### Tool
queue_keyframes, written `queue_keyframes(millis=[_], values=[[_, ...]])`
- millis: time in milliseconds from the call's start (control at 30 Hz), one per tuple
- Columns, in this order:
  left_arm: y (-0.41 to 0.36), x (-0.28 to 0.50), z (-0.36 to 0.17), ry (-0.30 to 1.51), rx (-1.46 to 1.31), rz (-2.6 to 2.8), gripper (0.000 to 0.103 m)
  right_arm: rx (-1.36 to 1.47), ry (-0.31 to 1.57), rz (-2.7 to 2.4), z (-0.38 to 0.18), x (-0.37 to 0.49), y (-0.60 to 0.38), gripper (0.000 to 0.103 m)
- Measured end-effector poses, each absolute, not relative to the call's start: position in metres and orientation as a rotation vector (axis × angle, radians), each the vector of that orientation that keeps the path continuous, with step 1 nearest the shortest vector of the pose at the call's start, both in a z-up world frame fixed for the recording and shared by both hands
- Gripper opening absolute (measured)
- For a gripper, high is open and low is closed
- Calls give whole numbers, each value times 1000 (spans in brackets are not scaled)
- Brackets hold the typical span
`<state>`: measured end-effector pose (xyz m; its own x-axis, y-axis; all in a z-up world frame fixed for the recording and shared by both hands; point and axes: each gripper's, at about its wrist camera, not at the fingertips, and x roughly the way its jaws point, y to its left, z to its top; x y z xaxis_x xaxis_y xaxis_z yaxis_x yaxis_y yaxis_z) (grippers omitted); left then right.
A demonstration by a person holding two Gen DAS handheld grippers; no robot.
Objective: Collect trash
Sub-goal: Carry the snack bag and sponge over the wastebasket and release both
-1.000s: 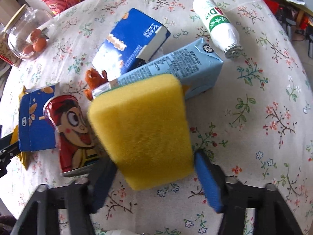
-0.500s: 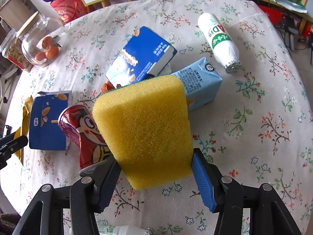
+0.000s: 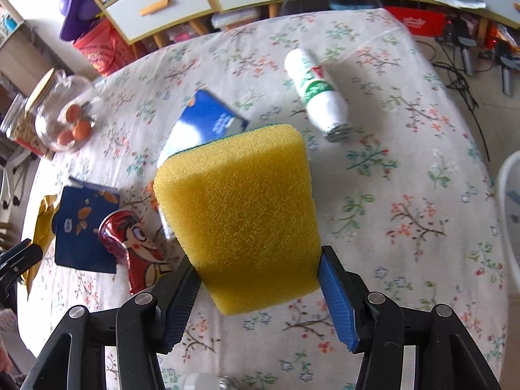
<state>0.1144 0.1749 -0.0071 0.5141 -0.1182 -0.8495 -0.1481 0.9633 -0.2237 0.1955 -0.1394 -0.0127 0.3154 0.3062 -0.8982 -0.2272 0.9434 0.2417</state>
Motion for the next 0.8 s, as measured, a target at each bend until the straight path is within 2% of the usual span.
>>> queue_keyframes(millis=[467,800], values=[[103,133,9,1008,-244,-109,49,153,1172,271,2,194,-211,62],[23,156,8,1023,-165,-223,49,213,1163,160,3,192,-288,62]])
